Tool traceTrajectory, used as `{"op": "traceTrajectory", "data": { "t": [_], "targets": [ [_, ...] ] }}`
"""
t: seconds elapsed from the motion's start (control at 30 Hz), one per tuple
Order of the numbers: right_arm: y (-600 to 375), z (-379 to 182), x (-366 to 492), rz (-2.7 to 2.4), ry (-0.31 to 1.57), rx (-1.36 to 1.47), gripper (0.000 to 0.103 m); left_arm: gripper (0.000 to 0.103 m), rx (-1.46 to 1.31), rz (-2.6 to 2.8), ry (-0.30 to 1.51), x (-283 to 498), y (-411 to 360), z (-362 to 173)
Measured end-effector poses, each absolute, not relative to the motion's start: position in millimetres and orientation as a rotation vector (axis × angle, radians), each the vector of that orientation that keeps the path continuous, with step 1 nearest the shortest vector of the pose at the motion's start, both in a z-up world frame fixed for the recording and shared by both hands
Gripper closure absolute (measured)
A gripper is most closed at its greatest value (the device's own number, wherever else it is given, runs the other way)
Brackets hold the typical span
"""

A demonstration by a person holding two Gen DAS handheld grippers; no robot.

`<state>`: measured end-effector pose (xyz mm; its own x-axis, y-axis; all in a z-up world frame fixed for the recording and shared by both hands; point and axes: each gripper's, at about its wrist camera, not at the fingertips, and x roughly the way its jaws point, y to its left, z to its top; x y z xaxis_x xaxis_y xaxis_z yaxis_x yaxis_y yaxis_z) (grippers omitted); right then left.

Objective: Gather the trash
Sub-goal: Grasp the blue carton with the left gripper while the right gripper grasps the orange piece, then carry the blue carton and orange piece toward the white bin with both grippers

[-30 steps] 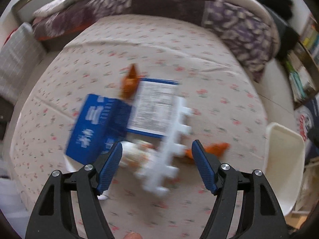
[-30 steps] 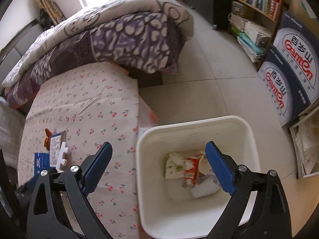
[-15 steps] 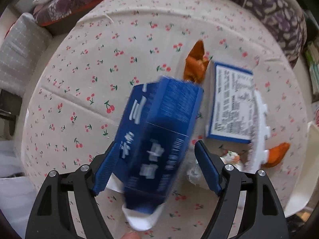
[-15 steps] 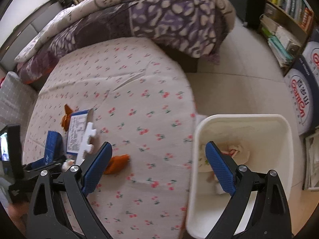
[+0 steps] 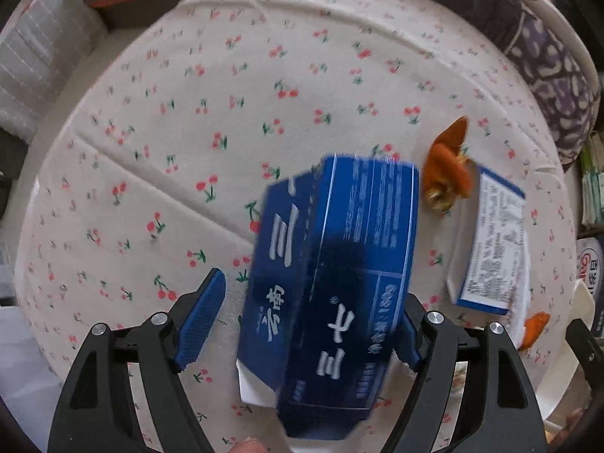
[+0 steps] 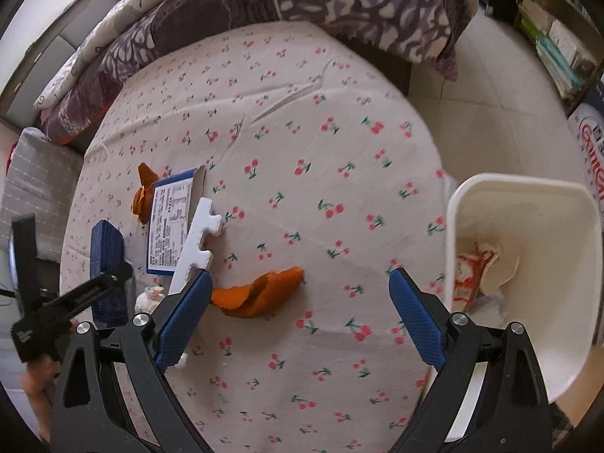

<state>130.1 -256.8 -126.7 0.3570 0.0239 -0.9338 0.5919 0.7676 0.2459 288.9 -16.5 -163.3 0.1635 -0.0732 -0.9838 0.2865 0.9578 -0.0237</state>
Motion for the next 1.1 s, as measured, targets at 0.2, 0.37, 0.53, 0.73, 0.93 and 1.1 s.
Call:
{"op": "traceTrajectory", "data": {
  "t": [0.2, 0.37, 0.53, 0.73, 0.93, 1.1],
  "targets": [
    [-253.3, -142.1, 132.3, -0.392, 1.199, 0.688, 0.013, 0.058, 0.193, -0.277, 1.329, 283.0, -23.2, -161.1],
    [-241.8, -151.2, 138.8, -0.381, 1.214, 0.690, 0.022, 0.068, 0.204, -0.260, 1.292, 278.4, -24.3, -146.1],
    [-237.2, -153.2, 143.8, -0.396, 1.201, 0.677, 0.041, 0.070, 0.193, -0.266, 1.246, 268.8, -17.1, -127.6],
    [-230.4, -154.8, 150.7, -0.402, 1.187, 0.643, 0.079, 0.070, 0.204, -0.277, 1.220, 253.6, -13.8, -113.5],
    [-215.2, -150.0, 156.6, -0.352, 1.172, 0.591, 0.087, 0.070, 0.197, -0.270, 1.187, 251.0, -8.5, -108.6],
    [-224.1, -126.1, 158.5, -0.362, 1.064, 0.574, 0.087, 0.070, 0.150, -0.262, 1.146, 249.1, 1.0, -94.8]
  ]
}}
